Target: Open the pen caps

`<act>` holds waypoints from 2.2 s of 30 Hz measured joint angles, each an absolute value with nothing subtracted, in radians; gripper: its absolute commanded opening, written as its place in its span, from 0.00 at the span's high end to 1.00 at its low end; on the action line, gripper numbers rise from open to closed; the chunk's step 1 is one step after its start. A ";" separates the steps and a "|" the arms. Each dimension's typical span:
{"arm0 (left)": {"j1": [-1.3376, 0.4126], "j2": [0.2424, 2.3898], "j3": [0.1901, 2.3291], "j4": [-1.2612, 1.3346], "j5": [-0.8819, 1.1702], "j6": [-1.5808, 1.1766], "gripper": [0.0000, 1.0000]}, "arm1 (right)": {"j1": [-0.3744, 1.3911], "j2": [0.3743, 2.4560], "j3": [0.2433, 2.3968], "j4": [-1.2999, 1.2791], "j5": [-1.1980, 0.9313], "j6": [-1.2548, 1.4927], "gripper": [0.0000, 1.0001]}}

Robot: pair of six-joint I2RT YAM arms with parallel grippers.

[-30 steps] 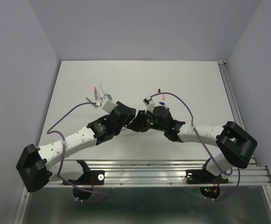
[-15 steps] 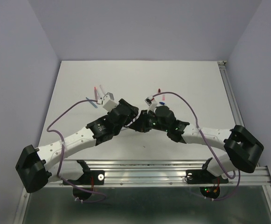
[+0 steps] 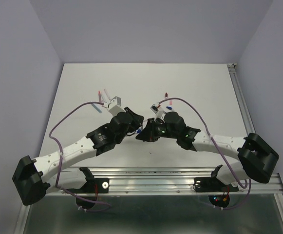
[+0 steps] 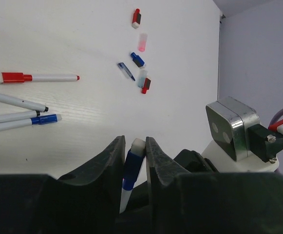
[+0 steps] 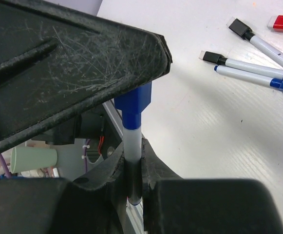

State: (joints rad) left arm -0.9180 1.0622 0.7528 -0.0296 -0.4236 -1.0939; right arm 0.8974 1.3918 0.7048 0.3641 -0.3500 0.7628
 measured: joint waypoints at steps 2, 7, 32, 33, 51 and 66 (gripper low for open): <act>-0.919 1.063 0.753 -0.020 -0.427 -1.063 1.00 | 0.897 1.391 0.705 0.364 -0.353 0.763 0.99; -0.933 1.070 0.753 -0.010 -0.475 -1.016 1.00 | 0.891 1.390 0.696 0.377 -0.378 0.768 0.99; -0.628 0.960 0.671 0.187 -0.184 -0.712 0.35 | 1.044 1.174 0.476 0.380 -0.395 0.813 0.99; -0.630 0.942 0.651 0.191 -0.147 -0.711 0.33 | 1.033 1.178 0.485 0.372 -0.396 0.810 0.99; -0.693 0.896 0.535 0.232 0.208 -0.662 0.93 | 0.962 1.334 0.688 0.282 -0.396 0.722 0.99; -0.701 0.852 0.516 0.257 0.159 -0.690 1.00 | 0.962 1.335 0.702 0.276 -0.374 0.700 0.99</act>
State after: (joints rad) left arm -0.7006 0.8516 0.5163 0.2573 0.1593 -0.6899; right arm 0.9615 1.3350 0.7025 0.2756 -0.3737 0.6998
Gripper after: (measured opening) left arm 0.219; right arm 0.164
